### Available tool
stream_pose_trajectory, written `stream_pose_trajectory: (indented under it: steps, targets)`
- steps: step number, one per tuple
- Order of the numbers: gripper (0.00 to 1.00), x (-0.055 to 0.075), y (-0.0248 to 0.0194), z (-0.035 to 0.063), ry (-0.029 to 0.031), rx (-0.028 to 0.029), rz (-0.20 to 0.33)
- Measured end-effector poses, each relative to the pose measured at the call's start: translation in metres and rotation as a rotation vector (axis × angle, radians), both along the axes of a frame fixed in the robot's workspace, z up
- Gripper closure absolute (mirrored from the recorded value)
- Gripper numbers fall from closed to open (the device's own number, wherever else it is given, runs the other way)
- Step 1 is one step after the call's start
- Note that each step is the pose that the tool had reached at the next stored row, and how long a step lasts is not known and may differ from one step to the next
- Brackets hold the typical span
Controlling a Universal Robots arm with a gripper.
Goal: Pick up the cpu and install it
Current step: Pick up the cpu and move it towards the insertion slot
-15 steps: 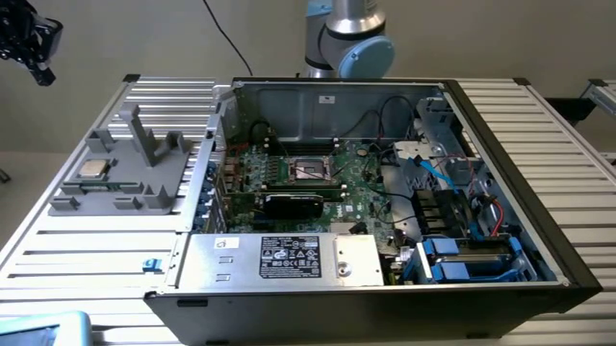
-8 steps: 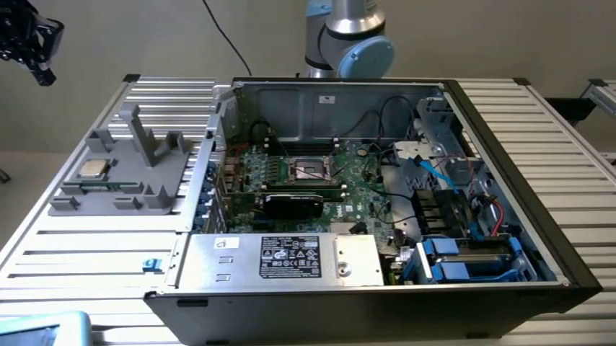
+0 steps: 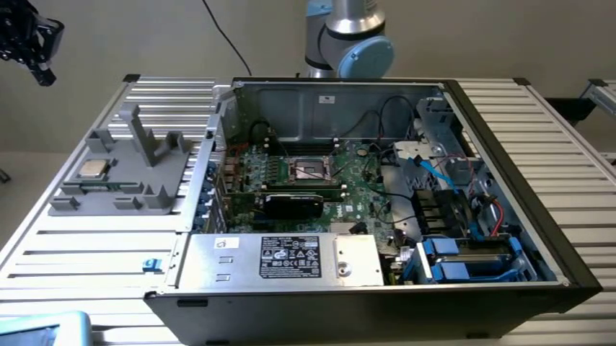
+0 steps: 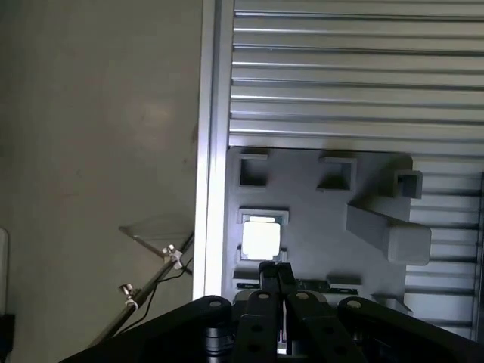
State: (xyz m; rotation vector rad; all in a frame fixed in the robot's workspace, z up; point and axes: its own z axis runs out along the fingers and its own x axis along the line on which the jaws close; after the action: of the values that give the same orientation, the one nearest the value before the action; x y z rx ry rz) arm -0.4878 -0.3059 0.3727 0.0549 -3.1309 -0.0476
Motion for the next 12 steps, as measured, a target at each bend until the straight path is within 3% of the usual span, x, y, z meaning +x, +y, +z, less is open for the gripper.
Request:
stream_pose_trajectory:
  steps: [8, 10, 12]
  targets:
    - [0.87, 0.0, 0.0, 0.0, 0.0, 0.0, 0.0]
    - [0.75, 0.0, 0.0, 0.0, 0.0, 0.0, 0.0]
    - [0.69, 0.0, 0.0, 0.0, 0.0, 0.0, 0.0]
